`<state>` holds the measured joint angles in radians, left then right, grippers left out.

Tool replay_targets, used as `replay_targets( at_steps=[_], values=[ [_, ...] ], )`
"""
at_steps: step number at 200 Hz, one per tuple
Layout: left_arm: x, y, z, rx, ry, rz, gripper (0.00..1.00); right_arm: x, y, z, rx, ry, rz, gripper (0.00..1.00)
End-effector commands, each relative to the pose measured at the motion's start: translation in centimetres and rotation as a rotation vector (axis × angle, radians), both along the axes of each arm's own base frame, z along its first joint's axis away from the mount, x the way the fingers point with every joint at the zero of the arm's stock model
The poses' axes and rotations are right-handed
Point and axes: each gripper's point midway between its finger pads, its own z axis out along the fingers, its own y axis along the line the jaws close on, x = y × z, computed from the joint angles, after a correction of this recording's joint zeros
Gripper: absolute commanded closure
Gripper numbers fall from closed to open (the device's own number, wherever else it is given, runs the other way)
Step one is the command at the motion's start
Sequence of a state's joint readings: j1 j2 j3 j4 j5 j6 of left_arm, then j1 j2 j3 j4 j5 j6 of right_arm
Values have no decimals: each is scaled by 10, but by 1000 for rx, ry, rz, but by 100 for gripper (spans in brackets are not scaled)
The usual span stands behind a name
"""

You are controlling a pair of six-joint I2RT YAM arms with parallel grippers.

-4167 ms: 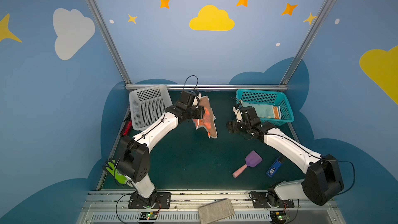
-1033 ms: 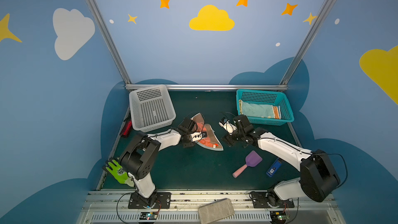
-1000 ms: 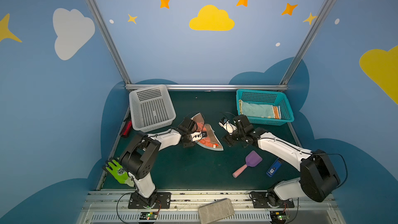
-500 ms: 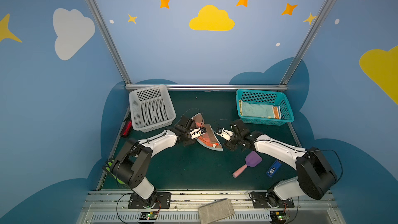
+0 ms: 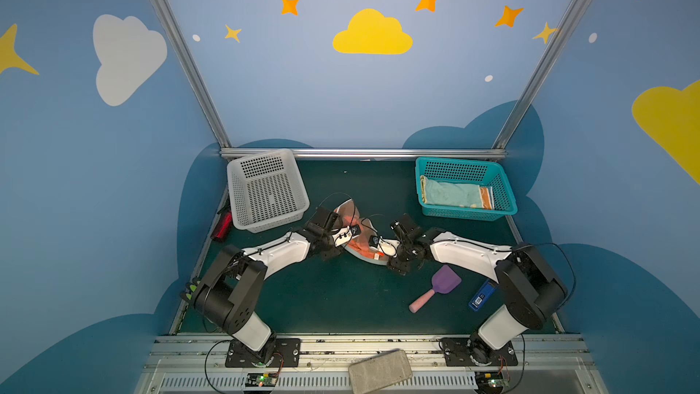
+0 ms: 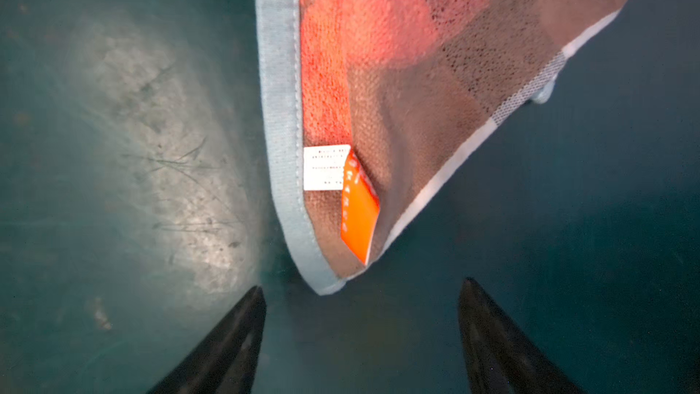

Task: Fold and stack the towels
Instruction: 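Grasp the towel's labelled corner with the right gripper while the left holds another corner, then lift the towel with both grippers and spread the corners apart, away from the robot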

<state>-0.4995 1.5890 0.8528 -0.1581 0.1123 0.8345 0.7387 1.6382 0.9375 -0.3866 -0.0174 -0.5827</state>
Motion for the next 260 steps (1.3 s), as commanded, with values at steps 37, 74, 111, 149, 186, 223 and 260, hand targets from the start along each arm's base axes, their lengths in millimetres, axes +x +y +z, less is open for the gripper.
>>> replay_targets(
  at_steps=[37, 74, 111, 149, 186, 223, 260],
  values=[
    [7, 16, 10, -65, 9, 13, 97, 3, 30, 38, 79, -93, -145, 24],
    [9, 26, 18, -83, -8, -23, 97, 7, 44, 41, 210, -134, -231, 24],
    [11, 24, 24, -124, -7, -32, 97, -1, 49, 8, 224, -152, -223, 24],
    [9, 19, 23, -141, 10, -43, 97, -14, 63, -15, 230, -153, -193, 24],
    [9, 21, 25, -142, 9, -31, 97, -13, 76, -22, 257, -153, -195, 24],
    [10, 25, 30, -130, -6, -16, 97, 4, 61, -32, 206, -219, -272, 27],
    [13, 27, 37, -131, -27, 8, 97, 5, 51, -32, 209, -212, -287, 34]
  ],
)
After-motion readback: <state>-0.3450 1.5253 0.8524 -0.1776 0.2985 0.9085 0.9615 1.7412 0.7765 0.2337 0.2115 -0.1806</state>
